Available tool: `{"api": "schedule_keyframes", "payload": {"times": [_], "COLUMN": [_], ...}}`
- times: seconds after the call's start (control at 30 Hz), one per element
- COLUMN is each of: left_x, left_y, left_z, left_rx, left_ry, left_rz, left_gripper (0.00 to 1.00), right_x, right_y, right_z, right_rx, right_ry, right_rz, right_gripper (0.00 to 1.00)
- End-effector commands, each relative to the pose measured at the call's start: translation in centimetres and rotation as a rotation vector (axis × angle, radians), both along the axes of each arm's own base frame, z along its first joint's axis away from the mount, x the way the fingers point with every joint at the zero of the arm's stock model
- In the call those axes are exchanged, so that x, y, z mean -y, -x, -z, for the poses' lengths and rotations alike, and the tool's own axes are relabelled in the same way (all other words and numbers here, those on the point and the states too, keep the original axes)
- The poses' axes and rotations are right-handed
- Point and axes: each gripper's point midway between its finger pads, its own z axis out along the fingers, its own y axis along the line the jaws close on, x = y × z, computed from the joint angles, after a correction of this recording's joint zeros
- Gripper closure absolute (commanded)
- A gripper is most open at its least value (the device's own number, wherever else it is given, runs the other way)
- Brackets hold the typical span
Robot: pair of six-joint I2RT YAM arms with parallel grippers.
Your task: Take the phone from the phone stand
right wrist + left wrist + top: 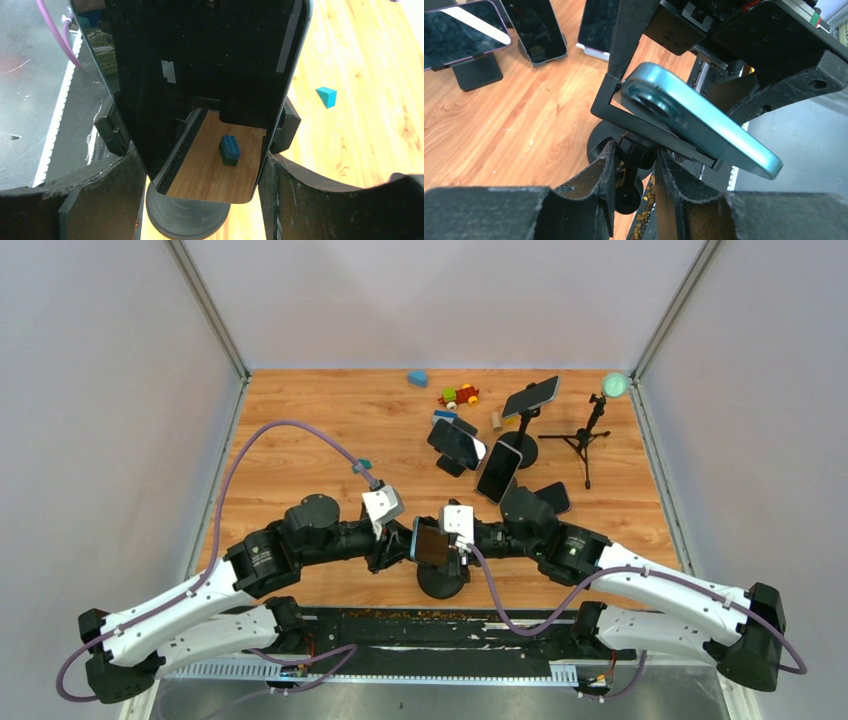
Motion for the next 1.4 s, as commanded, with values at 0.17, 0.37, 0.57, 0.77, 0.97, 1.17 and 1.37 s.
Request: {"api": "schedule_keyframes", "payload": {"times": [0.17, 0.37, 0.57, 0.77, 0.97, 1.17, 1.37], "left_x": [1.5, 1.0, 0.7, 0.8, 1.4, 1.2, 0.8], "left_y": [-2.5, -2.8, -2.9, -2.8, -2.4, -2.4, -2.6], "left_z": [-12.1, -12.3, -12.3, -12.3, -12.0, -11.7, -11.3], "left_rx": [0.161, 0.170, 0.169, 0.166, 0.161, 0.160, 0.155], "left_ry": [0.410, 0.410, 0.407, 0.410, 0.389, 0.372, 0.360], "left_rz": [-0.098, -0.127, -0.142, -0.133, -0.095, -0.099, -0.124], "left_gripper": [1.00, 1.00, 1.00, 1.00, 1.00, 1.00, 1.00], "right_x": [-2.5, -2.3, -1.5, -1.0, -0.4, 1.8, 4.0], "right_y": [1.7, 0.6, -0.7, -2.3, -5.2, -9.0, -11.5], "right_z": [-5.3, -5.3, -5.4, -5.8, -5.8, -6.0, -6.2], "right_rx": [0.112, 0.124, 0.140, 0.146, 0.130, 0.113, 0.060], "right_ry": [-0.198, -0.192, -0.195, -0.213, -0.206, -0.203, -0.213], "right_rz": [-0.112, -0.046, 0.047, 0.152, 0.330, 0.600, 0.833], "right_gripper": [1.00, 1.00, 1.00, 1.00, 1.00, 1.00, 1.00]}}
